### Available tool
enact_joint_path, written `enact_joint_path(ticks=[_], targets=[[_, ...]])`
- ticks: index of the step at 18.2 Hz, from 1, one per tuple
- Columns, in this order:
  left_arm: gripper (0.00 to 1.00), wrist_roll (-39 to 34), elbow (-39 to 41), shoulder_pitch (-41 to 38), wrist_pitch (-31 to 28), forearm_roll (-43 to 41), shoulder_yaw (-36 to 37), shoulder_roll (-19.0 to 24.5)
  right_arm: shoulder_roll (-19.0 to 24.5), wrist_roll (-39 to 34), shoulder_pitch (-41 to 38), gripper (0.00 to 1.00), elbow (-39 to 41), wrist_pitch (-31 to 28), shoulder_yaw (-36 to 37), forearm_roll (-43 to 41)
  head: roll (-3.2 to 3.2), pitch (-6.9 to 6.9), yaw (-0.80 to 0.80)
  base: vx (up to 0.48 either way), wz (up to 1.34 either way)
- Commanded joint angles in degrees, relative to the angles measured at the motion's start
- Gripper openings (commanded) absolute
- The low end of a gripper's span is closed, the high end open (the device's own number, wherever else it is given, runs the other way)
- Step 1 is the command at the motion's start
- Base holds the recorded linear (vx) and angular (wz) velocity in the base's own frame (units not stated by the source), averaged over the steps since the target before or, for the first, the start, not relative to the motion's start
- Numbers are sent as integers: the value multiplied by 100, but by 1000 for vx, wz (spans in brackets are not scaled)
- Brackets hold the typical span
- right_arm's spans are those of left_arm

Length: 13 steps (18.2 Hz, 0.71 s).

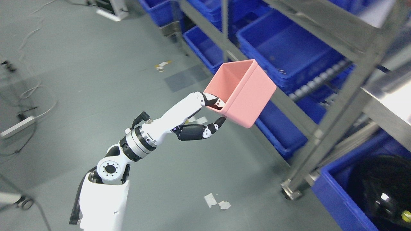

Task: Place storage box into left shelf container
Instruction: 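Hold the pink box in the left hand while the robot turns toward the shelf rack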

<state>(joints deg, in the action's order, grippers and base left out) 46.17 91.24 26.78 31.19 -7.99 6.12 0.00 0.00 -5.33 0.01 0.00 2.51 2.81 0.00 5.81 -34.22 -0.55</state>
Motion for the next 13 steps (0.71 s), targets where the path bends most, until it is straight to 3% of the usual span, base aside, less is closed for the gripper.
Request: enact_joint_path(ticks=[1,7,13], targets=[[1,6,7,-191,45,-1,3,100,-100,-1023,-150,100,100,3,0,-18,0,0,0,105,1284],[1,6,-1,-464,142,-1,-32,100,-100,-1023,-150,100,100,3,0,-18,0,0,0,204,1035],[1,6,-1,-657,186,-1,-59,100,-100,-1023,-150,100,100,3,0,-18,0,0,0,318,515]])
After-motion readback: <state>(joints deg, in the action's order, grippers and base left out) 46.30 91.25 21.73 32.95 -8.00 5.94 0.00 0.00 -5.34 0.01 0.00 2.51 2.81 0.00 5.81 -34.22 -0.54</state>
